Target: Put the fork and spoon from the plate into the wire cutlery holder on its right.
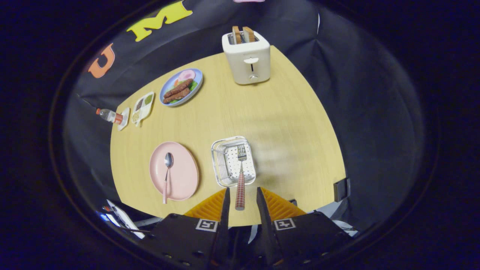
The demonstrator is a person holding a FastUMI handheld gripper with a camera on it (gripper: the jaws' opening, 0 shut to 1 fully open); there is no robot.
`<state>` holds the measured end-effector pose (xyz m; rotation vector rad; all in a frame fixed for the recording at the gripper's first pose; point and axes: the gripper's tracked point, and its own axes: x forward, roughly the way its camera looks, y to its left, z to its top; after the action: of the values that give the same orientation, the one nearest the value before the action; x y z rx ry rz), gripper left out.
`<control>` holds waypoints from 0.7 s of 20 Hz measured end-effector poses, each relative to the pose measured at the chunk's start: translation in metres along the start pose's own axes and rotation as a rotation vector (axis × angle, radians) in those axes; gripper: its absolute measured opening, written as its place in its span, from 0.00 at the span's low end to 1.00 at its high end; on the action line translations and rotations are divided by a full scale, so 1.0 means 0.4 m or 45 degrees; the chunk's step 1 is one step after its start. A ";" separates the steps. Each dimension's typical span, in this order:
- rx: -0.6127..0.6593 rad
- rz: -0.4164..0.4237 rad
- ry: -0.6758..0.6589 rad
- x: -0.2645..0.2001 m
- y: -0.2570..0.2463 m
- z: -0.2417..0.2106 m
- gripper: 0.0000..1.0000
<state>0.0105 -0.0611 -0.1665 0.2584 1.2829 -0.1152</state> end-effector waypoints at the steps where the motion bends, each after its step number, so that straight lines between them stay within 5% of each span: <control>1: -0.021 0.009 -0.071 -0.015 0.005 0.011 0.48; 6: -0.226 0.026 -0.556 -0.103 0.094 0.028 0.86; 10: -0.321 0.098 -0.734 -0.089 0.243 -0.077 0.92; 14: -0.304 0.191 -0.689 0.004 0.390 -0.212 0.92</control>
<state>-0.0326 0.1112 -0.1706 0.1048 0.7273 0.0932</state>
